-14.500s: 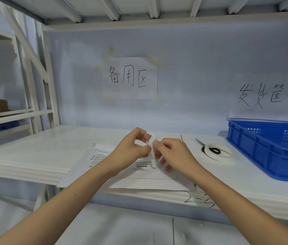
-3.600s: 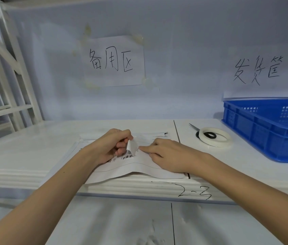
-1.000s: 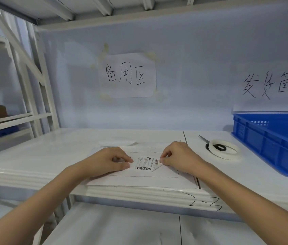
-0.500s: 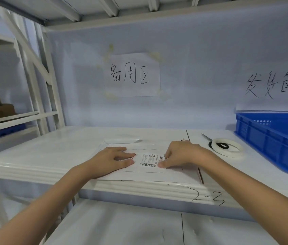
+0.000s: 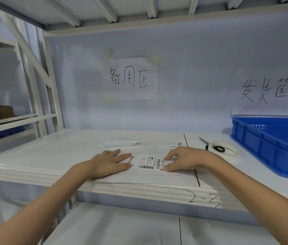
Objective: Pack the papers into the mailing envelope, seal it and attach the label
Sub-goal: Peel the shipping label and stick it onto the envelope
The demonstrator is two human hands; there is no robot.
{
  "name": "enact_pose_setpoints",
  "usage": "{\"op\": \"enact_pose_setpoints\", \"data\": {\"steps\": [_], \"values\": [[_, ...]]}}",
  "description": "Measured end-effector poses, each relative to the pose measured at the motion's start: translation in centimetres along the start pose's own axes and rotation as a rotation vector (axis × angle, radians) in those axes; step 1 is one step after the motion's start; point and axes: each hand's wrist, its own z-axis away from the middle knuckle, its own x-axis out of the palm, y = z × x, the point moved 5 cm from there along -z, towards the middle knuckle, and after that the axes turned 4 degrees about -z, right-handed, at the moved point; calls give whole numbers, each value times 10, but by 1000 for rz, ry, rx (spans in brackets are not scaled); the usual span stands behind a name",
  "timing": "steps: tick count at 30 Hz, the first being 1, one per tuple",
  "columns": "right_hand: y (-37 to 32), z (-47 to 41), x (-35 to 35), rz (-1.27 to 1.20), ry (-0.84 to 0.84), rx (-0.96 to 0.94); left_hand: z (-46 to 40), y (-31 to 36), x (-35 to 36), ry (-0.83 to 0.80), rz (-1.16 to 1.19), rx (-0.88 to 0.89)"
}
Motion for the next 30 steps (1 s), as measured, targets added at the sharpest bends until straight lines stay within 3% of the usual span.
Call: {"op": "enact_pose_setpoints", "data": {"steps": [1, 3, 5, 7, 10, 21, 27, 30], "values": [[-2, -1, -4, 49, 24, 6, 0, 3, -1, 1, -8, -9], [-12, -1, -16, 221, 243, 2, 0, 11, -4, 5, -48, -18], [-28, 3, -11, 296, 397, -104, -3, 20, -7, 16, -108, -22], [-41, 6, 15, 266, 253, -222, -6, 29, -5, 21, -157, -6], [-32, 10, 47, 194, 15, -195, -8, 33, 4, 29, -158, 37], [35, 27, 30, 166, 49, -101, -4, 19, 6, 74, -31, 104], [35, 27, 30, 142, 89, -120, -18, 26, -45, 455, -35, 85], [34, 29, 29, 115, 106, -128, -41, 22, -39, 365, 17, 66]]}}
